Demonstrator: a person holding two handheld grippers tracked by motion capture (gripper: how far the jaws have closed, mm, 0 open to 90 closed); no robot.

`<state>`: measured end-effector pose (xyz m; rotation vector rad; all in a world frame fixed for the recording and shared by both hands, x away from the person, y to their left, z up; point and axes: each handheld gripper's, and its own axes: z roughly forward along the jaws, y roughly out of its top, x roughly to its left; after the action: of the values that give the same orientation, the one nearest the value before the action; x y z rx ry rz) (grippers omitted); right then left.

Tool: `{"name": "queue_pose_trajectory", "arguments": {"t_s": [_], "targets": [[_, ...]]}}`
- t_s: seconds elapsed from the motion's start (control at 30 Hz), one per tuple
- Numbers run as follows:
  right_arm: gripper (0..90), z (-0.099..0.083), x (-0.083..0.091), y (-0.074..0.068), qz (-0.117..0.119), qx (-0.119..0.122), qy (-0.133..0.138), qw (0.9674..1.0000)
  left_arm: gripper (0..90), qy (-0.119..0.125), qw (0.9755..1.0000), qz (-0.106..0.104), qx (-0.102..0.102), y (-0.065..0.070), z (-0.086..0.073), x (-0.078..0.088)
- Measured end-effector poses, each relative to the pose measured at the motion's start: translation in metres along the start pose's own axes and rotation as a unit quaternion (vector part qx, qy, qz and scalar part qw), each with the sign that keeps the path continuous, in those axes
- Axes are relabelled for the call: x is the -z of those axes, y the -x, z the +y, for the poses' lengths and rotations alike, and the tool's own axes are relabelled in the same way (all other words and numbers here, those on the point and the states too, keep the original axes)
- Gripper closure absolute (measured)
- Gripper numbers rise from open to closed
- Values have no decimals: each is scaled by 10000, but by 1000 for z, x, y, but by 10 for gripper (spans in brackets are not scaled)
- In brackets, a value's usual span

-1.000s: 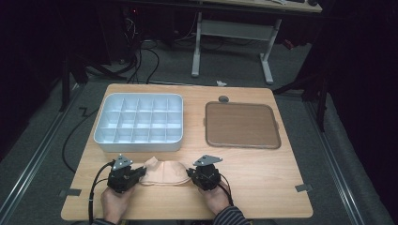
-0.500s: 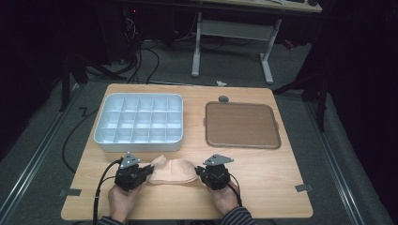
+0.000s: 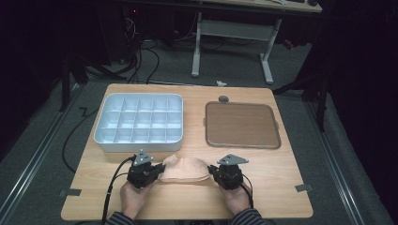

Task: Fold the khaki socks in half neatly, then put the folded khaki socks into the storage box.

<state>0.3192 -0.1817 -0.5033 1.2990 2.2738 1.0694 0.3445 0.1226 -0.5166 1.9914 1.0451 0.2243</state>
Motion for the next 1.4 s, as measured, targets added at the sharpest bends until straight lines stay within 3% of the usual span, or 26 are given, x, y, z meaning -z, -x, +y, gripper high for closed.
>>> {"name": "queue_pose_trajectory", "arguments": {"t_s": [0.3, 0.6, 0.77, 0.97, 1.1, 1.27, 1.4], "targets": [[873, -10, 5, 12, -144, -151, -4, 9998, 856, -4, 10000, -17, -62, 11, 3, -16], [870, -17, 3, 19, -282, -188, -59, 9994, 815, -51, 9998, 139, -163, 15, 3, -25], [862, -19, -1, 22, -358, -146, -104, 9992, 700, -112, 9994, 264, -197, 14, 2, -27], [760, -20, -5, 24, -427, -186, -143, 9988, 551, -152, 9990, 378, -203, 13, 2, -28], [692, -20, -5, 25, -471, -193, -139, 9986, 505, -148, 9990, 376, -174, 12, 1, -27], [620, -19, 4, 25, -470, -297, 79, 9984, 468, -96, 9993, 321, -141, 10, 2, -21], [627, -15, 14, 23, -443, -287, 280, 9982, 455, -22, 9997, 257, -25, 5, 3, -15]]}}
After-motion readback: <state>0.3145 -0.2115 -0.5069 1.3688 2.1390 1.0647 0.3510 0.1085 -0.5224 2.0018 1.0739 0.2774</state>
